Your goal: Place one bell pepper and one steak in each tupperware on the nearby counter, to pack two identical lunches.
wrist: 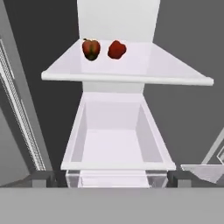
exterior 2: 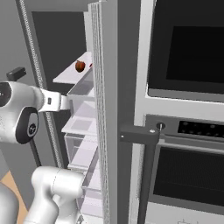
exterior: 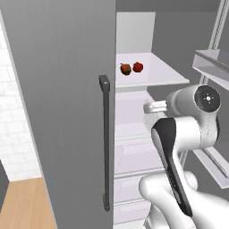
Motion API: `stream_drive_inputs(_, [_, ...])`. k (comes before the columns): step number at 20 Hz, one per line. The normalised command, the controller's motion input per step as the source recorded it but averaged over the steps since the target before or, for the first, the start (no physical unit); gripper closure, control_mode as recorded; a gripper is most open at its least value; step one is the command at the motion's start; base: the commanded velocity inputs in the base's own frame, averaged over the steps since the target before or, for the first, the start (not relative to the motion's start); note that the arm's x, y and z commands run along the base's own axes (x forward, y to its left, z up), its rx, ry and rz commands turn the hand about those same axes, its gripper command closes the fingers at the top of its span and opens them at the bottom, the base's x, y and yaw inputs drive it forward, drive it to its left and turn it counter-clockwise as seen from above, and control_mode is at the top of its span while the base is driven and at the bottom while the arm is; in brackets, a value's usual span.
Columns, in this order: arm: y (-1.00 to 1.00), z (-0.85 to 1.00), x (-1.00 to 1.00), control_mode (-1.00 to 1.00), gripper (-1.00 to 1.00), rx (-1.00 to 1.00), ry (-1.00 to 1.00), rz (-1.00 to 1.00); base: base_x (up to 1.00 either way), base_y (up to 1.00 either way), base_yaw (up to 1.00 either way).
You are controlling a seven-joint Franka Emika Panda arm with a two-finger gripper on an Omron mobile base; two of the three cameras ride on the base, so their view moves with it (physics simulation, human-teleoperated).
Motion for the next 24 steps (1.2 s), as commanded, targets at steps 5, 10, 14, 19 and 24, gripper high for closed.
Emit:
stream_drive_inputs(5, [-0.09,0.9,0.01,-1.0,-1.0,0.13,-0.11,-0.02,0.0,0.0,0.0])
stream_drive_inputs(10, [-0.05,0.69,0.19,-1.0,-1.0,0.13,0.01,0.0,0.0,0.0,0.0])
stream_drive_inputs(14, [0.0,0.2,0.71,-1.0,-1.0,0.0,0.16,0.0,0.0,0.0,0.0])
stream_drive_inputs(19, [0.0,0.03,0.83,-1.0,-1.0,0.0,0.16,-0.01,0.0,0.0,0.0])
stream_drive_inputs(24, [0.0,-0.29,0.82,-1.0,-1.0,-0.03,0.02,-0.02,0.0,0.0,0.0])
